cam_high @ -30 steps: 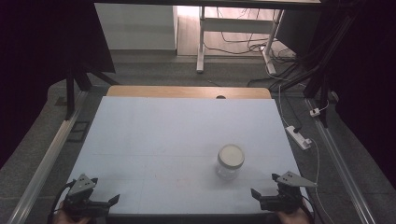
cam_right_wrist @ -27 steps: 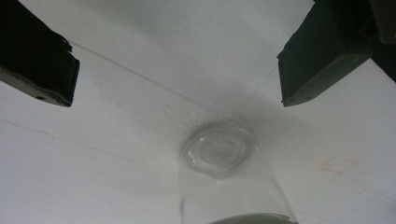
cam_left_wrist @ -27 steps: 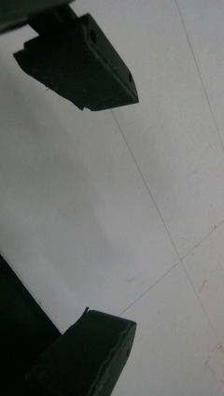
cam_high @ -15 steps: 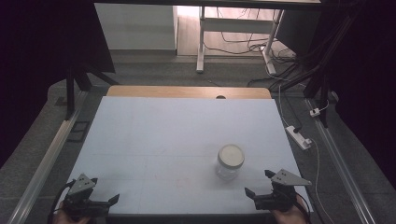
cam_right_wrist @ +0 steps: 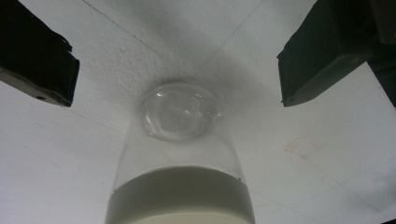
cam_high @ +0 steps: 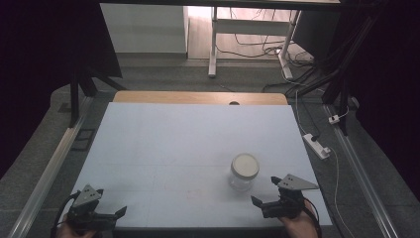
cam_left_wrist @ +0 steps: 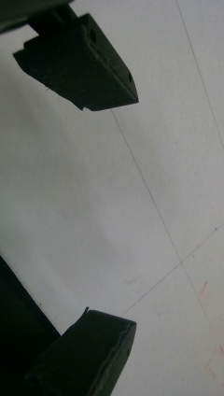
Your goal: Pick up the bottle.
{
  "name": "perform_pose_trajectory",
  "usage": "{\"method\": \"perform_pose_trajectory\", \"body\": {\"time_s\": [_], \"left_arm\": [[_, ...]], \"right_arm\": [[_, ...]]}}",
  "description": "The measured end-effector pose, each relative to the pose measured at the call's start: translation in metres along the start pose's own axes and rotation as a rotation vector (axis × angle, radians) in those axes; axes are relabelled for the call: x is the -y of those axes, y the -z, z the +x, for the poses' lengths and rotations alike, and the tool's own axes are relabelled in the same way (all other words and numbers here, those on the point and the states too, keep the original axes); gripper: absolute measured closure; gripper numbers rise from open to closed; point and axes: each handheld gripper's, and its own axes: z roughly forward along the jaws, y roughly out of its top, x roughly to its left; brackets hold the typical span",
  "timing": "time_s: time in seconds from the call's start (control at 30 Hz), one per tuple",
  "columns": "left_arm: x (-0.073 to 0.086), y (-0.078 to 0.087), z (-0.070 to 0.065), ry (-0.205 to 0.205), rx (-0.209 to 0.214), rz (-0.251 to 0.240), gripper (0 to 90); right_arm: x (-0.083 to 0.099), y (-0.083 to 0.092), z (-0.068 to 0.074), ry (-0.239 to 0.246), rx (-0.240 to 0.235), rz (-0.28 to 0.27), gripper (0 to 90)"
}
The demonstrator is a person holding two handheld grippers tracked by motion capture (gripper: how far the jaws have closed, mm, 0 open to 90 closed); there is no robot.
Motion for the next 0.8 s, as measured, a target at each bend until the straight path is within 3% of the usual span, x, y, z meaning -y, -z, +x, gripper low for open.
{"method": "perform_pose_trajectory", "body": {"time_s": [0.8], "left_arm": [[0.000,0.000,0.000,0.003,-0.002,0.001,0.0]], "right_arm": [[-0.014,-0.042,-0.003,0.036,-0.011,0.053,0.0]]}}
